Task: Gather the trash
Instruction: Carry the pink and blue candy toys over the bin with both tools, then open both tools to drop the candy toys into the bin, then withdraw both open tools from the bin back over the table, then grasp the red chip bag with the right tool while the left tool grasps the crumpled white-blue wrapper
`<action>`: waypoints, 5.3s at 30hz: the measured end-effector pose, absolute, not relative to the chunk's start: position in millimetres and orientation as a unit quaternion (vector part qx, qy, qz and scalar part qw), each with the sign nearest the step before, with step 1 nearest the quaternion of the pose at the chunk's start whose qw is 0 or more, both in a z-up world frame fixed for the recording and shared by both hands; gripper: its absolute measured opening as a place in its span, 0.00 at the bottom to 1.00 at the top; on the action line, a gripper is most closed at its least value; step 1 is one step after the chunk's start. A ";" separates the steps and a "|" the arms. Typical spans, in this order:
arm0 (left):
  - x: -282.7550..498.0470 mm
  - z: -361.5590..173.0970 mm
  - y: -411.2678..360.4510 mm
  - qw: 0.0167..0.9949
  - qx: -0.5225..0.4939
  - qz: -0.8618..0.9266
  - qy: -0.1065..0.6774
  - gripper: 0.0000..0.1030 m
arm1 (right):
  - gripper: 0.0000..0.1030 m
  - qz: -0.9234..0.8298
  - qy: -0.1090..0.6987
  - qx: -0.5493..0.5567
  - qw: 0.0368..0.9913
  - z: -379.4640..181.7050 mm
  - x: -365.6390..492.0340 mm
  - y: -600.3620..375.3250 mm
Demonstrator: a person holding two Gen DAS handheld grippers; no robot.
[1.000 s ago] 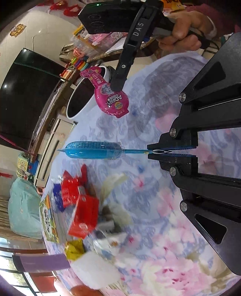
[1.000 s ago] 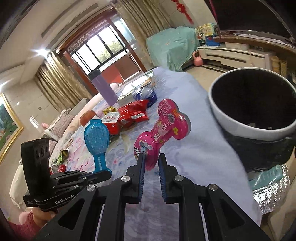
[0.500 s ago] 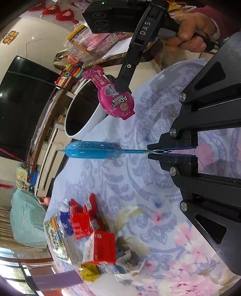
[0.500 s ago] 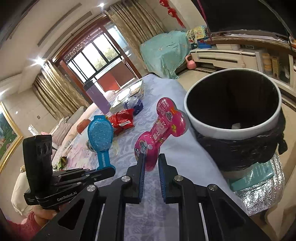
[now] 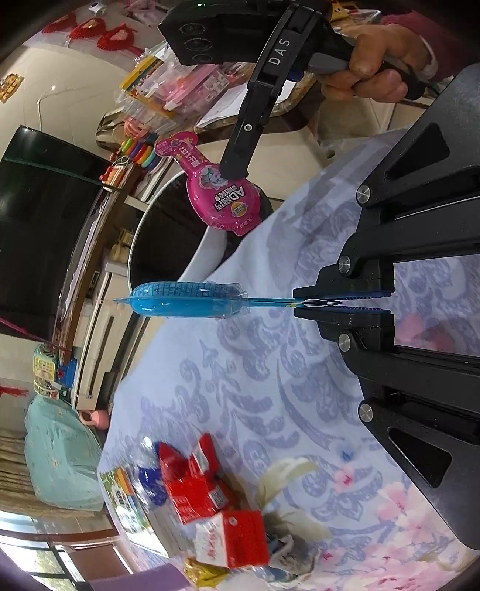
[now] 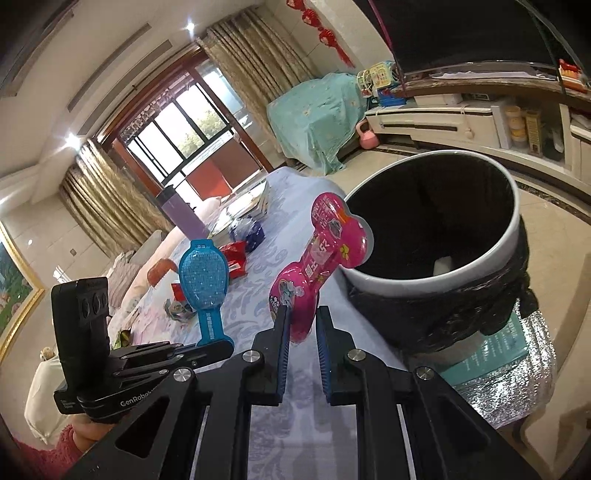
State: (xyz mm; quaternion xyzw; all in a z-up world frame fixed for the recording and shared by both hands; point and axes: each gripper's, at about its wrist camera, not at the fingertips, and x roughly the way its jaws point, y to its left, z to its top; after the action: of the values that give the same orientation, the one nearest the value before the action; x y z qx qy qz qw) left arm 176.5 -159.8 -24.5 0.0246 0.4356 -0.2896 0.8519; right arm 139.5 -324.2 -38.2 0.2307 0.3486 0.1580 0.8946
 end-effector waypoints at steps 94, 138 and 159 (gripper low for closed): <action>267.5 -17.1 -289.4 0.819 0.045 -0.323 0.473 0.19 | 0.00 0.077 0.360 0.227 0.901 -26.7 185.1 -396.8; 155.9 -21.2 -27.0 0.901 -0.094 -0.110 0.409 0.65 | 0.95 0.172 0.375 0.203 0.888 -27.1 158.8 -241.8; 161.8 -39.8 17.9 0.894 -0.122 -0.078 0.425 0.67 | 0.99 0.204 0.419 0.196 0.863 -42.9 188.3 -186.3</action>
State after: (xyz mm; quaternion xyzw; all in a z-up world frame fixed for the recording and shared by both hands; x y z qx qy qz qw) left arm 161.8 17.9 -39.8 -0.1223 0.4248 -0.0776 0.8936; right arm 188.3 -186.3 -42.9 0.1962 0.4189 0.2041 0.8628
